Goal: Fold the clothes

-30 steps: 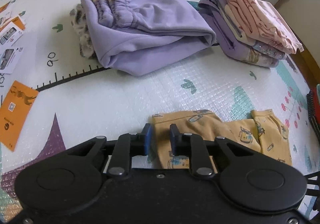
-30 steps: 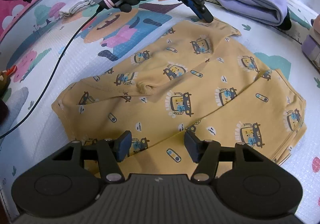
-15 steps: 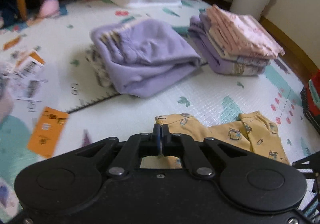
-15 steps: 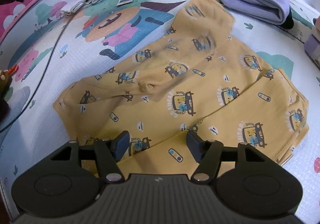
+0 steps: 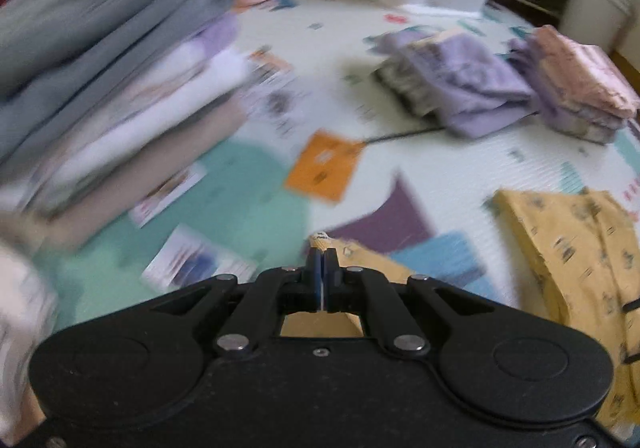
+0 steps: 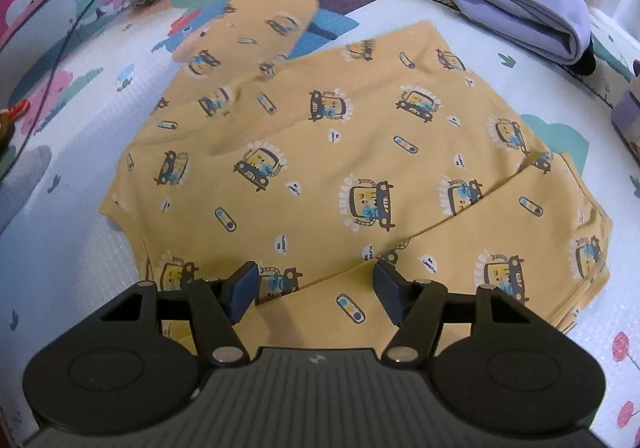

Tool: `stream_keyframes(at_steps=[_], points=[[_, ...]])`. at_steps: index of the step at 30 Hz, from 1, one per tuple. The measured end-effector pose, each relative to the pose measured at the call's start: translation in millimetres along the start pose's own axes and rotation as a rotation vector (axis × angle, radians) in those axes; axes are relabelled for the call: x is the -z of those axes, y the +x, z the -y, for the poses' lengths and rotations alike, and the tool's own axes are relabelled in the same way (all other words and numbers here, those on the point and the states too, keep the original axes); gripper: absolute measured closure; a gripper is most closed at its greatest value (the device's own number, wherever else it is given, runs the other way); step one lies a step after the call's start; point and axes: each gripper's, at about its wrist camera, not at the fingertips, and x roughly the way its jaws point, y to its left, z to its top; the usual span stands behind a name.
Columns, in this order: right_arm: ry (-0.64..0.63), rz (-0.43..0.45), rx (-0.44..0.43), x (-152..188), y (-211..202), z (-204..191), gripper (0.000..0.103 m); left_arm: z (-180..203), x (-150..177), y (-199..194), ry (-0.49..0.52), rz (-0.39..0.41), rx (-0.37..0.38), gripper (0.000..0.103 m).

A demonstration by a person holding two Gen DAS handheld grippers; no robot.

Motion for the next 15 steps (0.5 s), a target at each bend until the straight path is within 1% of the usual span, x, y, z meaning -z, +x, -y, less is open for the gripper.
stream_keyframes(at_steps=[4,6,8,13,15], points=[[-0.035,-0.016,0.023,-1,3,-8,0.032,-26,31,-7,-0.044,-0.027,-0.043,0.103],[-0.056,-0.024,0.035,-1,6,-13,0.028,-36,45,-8,-0.062,-0.040,-0.056,0.103],[-0.072,-0.032,0.049,0,8,-17,0.026,-44,56,-8,-0.085,-0.043,-0.064,0.103],[-0.068,-0.040,0.072,-1,10,-21,0.026,-57,70,-1,-0.126,-0.026,-0.052,0.103],[-0.068,-0.045,0.079,-3,11,-22,0.026,-57,68,1,-0.121,-0.010,-0.042,0.103]])
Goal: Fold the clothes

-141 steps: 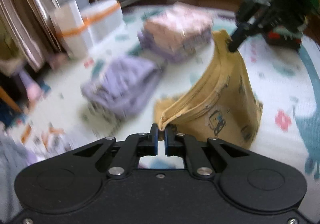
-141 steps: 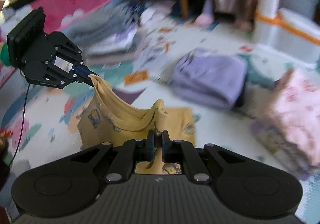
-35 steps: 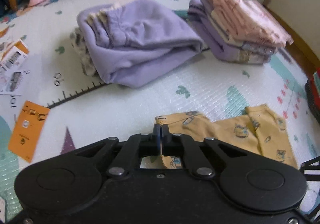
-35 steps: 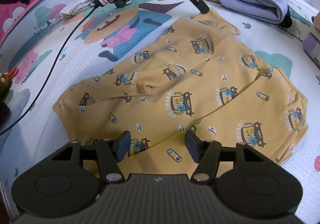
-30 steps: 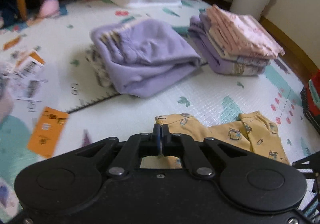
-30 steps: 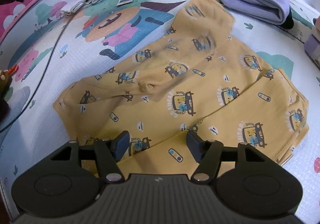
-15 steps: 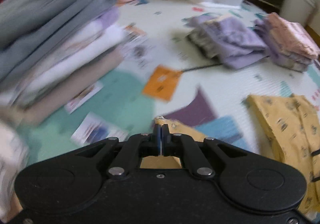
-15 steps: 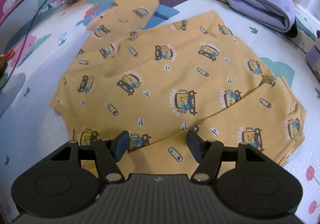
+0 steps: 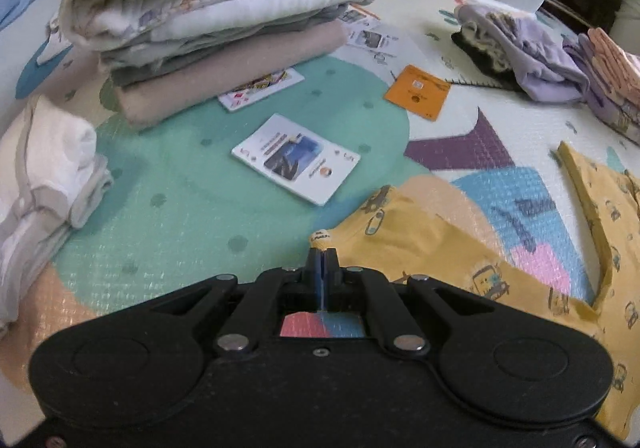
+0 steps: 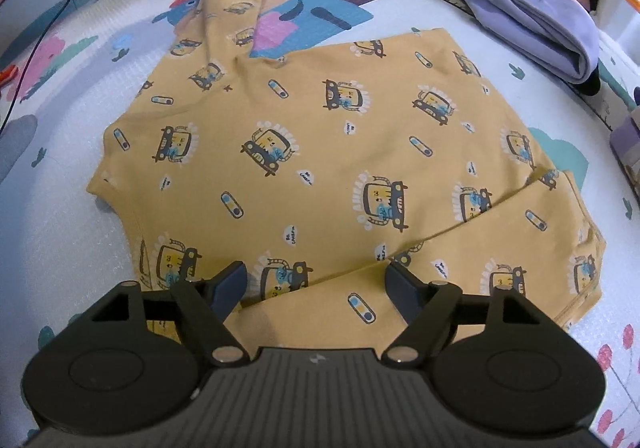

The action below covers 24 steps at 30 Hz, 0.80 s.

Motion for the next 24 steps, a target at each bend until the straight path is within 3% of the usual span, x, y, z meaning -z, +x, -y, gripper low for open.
stream_keyframes(at_steps=[3,6,8,14,17,18,21,24], points=[[0.001,-0.008,0.007,-2,1,-1,0.026,3,-8,11,0.018,-0.016,0.011,0.102],[0.011,-0.009,0.007,-3,-2,0,0.033,3,-12,15,0.054,-0.012,-0.073,0.102],[0.048,0.012,-0.001,-5,-9,8,0.043,0,-15,8,0.035,0.007,-0.072,0.102],[0.183,0.114,0.092,-6,-33,50,0.044,23,-18,-9,0.084,0.028,0.001,0.099],[0.268,0.147,0.161,-9,-38,80,0.046,41,-17,-11,0.093,0.010,0.076,0.076],[0.302,0.160,0.185,-10,-40,91,0.047,49,-15,-11,0.103,0.002,0.101,0.060],[0.436,0.201,0.228,-4,-48,127,0.048,72,-5,-9,0.161,-0.035,0.171,0.056],[0.600,0.232,0.215,10,-50,161,0.048,89,4,-5,0.214,-0.077,0.218,0.056]])
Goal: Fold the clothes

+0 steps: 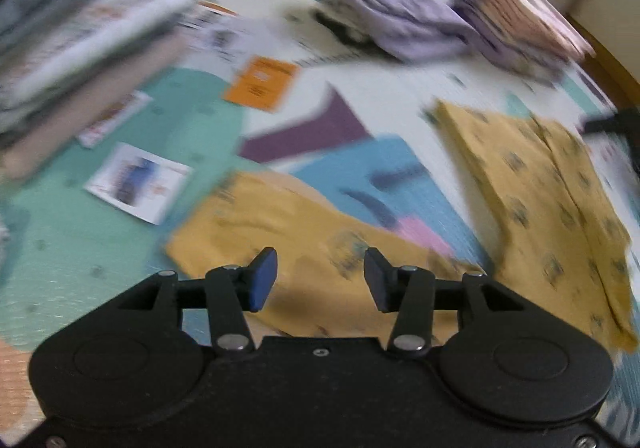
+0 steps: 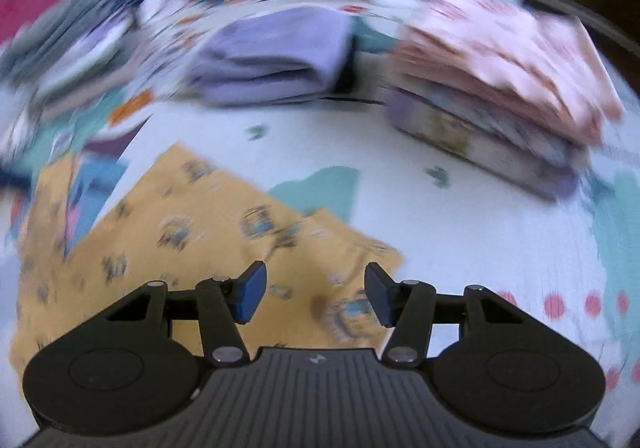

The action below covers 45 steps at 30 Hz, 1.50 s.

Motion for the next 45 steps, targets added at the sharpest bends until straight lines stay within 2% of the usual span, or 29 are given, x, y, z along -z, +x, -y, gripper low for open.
stream_keyframes(at_steps=[6,13,17,22,26,29,32,33,38,45], points=[[0.139,-0.024,0.020,5,14,36,0.048,27,9,12,0.079,-0.057,0.063,0.056],[0.337,-0.022,-0.025,8,29,63,0.049,40,14,22,0.130,-0.091,0.073,0.056],[0.415,-0.013,-0.051,4,38,75,0.056,43,15,24,0.142,-0.094,0.068,0.056],[0.426,-0.012,-0.061,1,42,77,0.056,45,16,25,0.148,-0.094,0.069,0.055],[0.371,-0.018,-0.053,-1,43,69,0.057,45,17,25,0.154,-0.093,0.071,0.054],[0.355,-0.020,-0.052,0,44,65,0.065,45,18,26,0.155,-0.092,0.073,0.054],[0.316,-0.011,-0.063,-2,42,59,0.089,45,19,26,0.158,-0.090,0.074,0.054],[0.303,-0.007,-0.067,-2,41,57,0.091,45,19,26,0.159,-0.089,0.075,0.054],[0.288,0.085,-0.074,-6,9,58,0.093,45,20,26,0.166,-0.087,0.076,0.054],[0.329,0.144,-0.063,6,-43,69,0.093,47,22,26,0.177,-0.082,0.077,0.050]])
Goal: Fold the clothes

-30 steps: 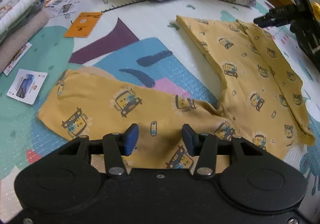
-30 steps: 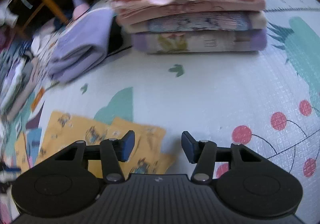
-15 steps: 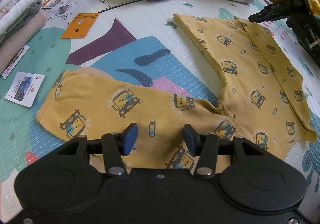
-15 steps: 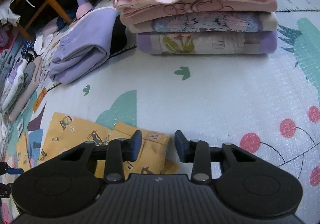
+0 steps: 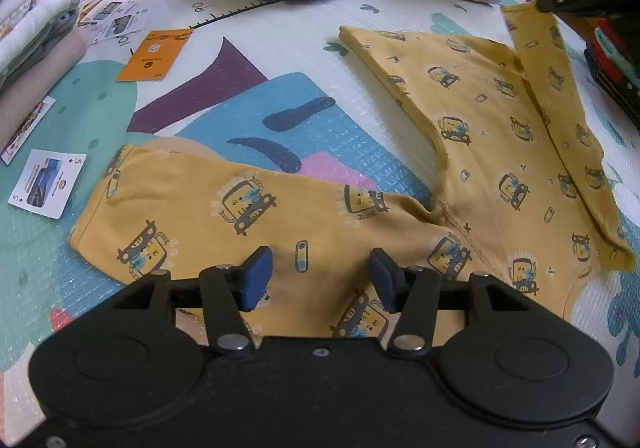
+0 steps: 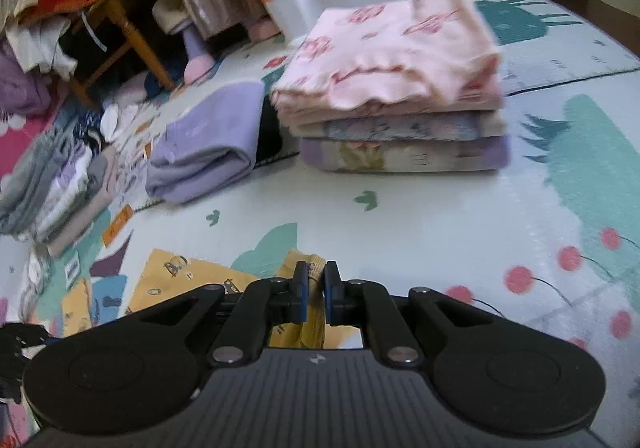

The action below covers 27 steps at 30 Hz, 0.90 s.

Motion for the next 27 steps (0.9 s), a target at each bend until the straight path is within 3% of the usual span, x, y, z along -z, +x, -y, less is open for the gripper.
stream_keyframes(at_steps=[10,27], points=[[0.157,0.045,0.084,25,-63,45,0.093,4,-1,2,0.016,-0.001,-0.009,0.045],[0.384,0.068,0.163,96,-112,102,0.093,8,-3,5,0.038,-0.015,-0.019,0.042]])
